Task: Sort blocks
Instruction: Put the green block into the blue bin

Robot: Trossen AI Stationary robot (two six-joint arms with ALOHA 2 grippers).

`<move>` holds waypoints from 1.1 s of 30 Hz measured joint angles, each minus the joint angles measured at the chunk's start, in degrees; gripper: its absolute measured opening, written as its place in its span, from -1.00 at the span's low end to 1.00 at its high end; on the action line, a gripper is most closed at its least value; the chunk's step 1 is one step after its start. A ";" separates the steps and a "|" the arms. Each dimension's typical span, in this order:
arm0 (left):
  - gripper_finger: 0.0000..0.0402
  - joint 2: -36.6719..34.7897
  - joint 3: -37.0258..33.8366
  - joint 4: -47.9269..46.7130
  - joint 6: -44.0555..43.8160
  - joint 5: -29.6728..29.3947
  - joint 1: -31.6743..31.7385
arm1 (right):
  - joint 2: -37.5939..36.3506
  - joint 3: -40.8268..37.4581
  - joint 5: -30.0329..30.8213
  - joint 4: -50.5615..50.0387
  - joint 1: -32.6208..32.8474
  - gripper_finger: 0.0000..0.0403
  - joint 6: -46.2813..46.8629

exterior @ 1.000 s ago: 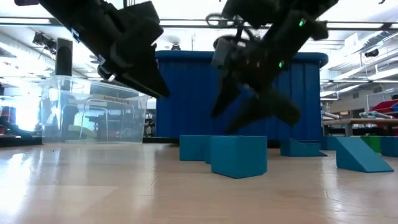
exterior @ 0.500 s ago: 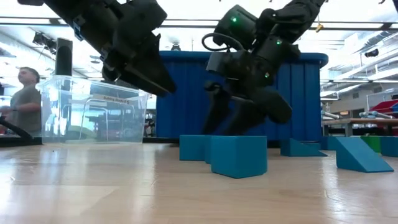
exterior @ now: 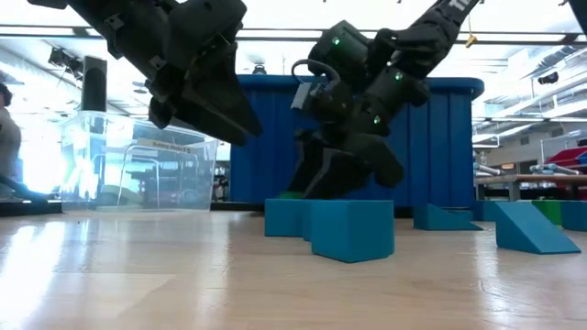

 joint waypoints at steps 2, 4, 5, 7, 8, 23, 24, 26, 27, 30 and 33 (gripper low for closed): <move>0.04 0.00 0.00 -0.20 -0.69 0.26 0.02 | 1.37 -0.25 1.59 -0.58 0.54 0.02 1.24; 0.04 0.00 0.00 -0.16 -0.82 1.09 0.02 | 1.47 -0.11 3.26 -0.85 1.27 -0.02 2.79; 0.04 0.00 0.00 -0.14 -0.79 1.11 0.02 | 1.44 -0.09 3.48 -1.03 1.58 -0.05 3.65; 0.04 0.00 0.00 -0.27 -0.62 1.12 0.02 | 1.20 -0.15 3.62 -1.24 2.03 -0.11 5.49; 0.04 0.00 0.00 -0.24 -0.58 1.10 0.02 | 1.18 -0.17 3.89 -1.24 2.33 -0.15 6.15; 0.04 0.00 0.93 0.93 1.01 0.56 -0.28 | -0.59 -0.46 7.37 -2.08 5.68 -0.34 8.50; 0.04 0.00 1.43 0.49 1.21 0.56 -0.38 | -1.46 -0.50 7.92 -2.60 6.14 -0.34 8.50; 0.04 -0.14 2.61 -0.60 1.37 0.53 -0.75 | -3.86 -0.48 8.57 -2.67 7.04 -0.34 8.53; 0.04 -0.20 3.24 -0.96 1.53 0.52 -1.00 | -5.08 -0.48 9.19 -2.94 7.45 -0.34 8.88; 0.04 -1.21 5.18 -2.25 3.00 0.42 -2.04 | -8.90 -0.48 10.47 -4.29 8.17 -0.34 11.41; 0.02 -3.66 6.75 -1.66 5.84 -0.62 -3.58 | -13.89 -0.45 11.19 -4.52 8.63 -0.34 14.54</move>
